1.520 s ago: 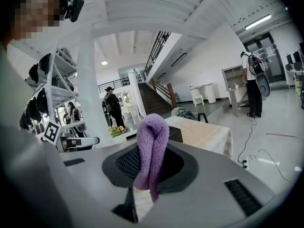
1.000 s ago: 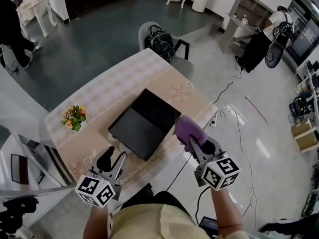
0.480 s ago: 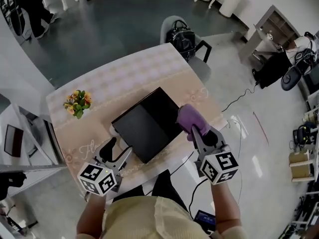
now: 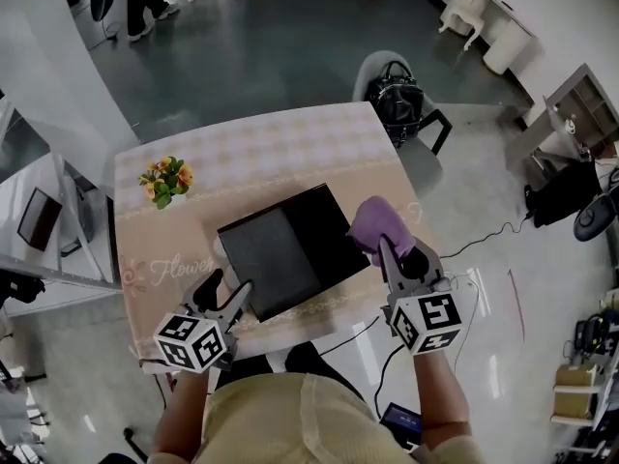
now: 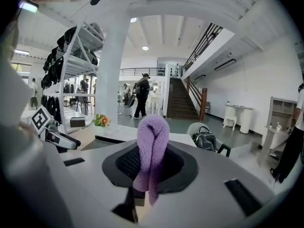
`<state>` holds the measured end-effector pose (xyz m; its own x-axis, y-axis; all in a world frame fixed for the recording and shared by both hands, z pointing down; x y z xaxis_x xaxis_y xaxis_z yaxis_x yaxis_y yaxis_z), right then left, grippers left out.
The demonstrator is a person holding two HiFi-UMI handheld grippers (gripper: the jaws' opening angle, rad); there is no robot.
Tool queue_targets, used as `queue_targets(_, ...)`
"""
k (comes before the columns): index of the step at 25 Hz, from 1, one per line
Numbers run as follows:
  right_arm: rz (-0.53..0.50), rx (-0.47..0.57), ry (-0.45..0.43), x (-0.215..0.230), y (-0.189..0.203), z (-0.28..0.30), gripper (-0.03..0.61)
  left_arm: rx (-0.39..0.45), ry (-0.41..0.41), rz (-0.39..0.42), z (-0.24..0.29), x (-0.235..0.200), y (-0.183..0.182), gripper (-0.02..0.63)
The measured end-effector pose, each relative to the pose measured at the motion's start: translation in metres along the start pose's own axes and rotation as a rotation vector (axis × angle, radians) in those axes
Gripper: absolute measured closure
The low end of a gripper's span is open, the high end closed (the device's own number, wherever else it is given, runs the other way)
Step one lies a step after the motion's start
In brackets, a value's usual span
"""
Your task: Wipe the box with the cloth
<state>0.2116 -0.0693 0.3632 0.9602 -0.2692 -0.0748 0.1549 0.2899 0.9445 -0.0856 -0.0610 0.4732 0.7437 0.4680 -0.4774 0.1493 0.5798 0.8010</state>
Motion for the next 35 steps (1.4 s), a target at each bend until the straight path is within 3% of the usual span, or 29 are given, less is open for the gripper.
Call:
queue_targets(7, -0.153, 0.041, -0.029, 0.02, -0.013, 0.04, 0.495, 0.019, -0.1, -0.074, 0.004, 0.002, 0.008, 0.311)
queue_targets(12, -0.337, 0.026, -0.075, 0.002, -0.015, 0.077, 0.495, 0.008, -0.115, -0.159, 0.012, -0.001, 0.017, 0.329)
queue_targets(18, -0.557, -0.058, -0.127, -0.025, 0.009, 0.116, 0.495, -0.042, -0.106, -0.169, 0.019, -0.005, 0.024, 0.363)
queue_targets(29, -0.539, -0.231, -0.41, -0.072, 0.035, 0.133, 0.497, -0.08, -0.033, -0.187, 0.023, -0.008, 0.024, 0.364)
queue_targets(35, -0.54, -0.291, -0.493, -0.086, 0.043, 0.12, 0.495, -0.084, -0.012, -0.189, 0.024, -0.007, 0.024, 0.364)
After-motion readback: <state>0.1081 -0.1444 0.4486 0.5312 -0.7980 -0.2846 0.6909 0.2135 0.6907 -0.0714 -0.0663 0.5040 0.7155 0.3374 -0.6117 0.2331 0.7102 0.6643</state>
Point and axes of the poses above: the fingertips, and each gripper's own axes: z forward along the fingers, x to its right, y out of its underside, the point moved 4 cm from there along -z, backward along the fingers, and after that the axes turned 2 degrees about x, right-handed, at the moved point
